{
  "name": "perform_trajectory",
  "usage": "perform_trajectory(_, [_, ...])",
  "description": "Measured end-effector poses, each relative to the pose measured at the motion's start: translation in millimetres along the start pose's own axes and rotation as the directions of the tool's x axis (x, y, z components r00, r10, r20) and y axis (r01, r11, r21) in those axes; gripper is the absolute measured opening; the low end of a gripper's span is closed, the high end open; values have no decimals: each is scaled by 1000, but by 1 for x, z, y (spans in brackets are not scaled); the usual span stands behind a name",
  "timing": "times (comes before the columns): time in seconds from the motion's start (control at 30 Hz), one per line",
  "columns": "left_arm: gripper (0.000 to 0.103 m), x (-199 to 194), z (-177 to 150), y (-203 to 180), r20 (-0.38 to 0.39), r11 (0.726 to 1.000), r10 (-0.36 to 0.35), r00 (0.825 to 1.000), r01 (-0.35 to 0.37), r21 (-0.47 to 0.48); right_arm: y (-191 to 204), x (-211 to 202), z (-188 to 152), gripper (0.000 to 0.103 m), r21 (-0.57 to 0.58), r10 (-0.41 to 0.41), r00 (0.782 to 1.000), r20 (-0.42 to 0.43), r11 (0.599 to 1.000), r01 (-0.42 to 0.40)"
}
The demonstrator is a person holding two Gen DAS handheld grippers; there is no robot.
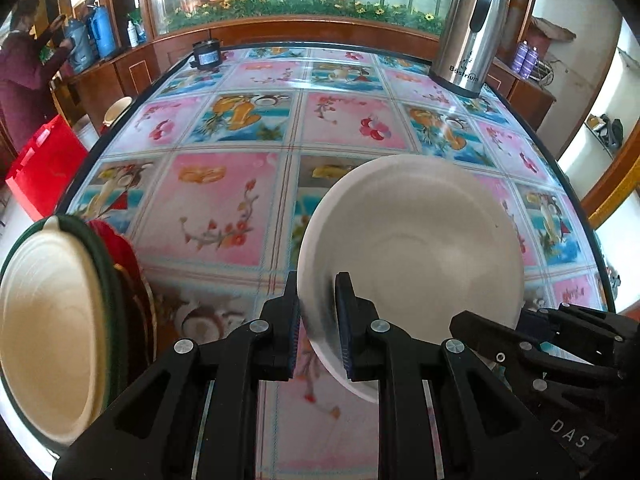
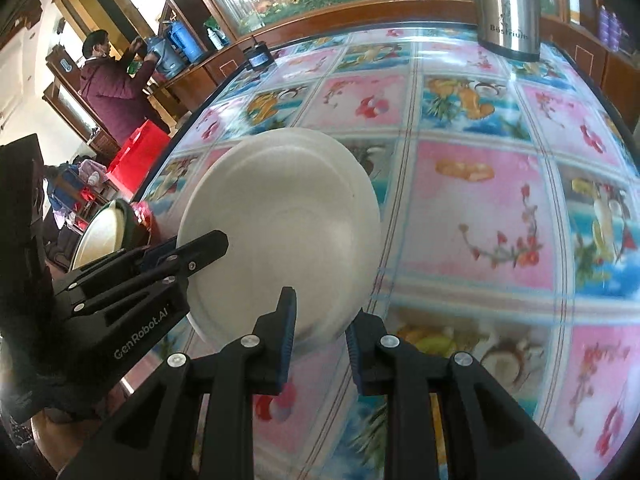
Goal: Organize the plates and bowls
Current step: 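Lift the white bowl with the left gripper and carry it onto the stack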
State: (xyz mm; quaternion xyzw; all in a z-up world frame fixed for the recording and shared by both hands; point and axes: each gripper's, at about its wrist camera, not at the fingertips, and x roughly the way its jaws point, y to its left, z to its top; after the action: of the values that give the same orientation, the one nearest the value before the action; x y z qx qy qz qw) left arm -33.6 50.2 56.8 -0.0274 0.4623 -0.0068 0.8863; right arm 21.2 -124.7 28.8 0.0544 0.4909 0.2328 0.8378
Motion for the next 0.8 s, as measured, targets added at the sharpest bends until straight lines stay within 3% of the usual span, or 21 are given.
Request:
perform_trajectory(0.37, [16, -28, -15, 15, 32, 1000, -8, 999, 9, -15, 26, -12, -14, 27, -43, -6, 1000, 14, 999, 6])
perform_trajectory(0.8, [16, -78, -11, 55, 113, 999, 19, 993, -13, -50, 73, -26, -3, 27, -133, 27, 998, 55, 991, -19])
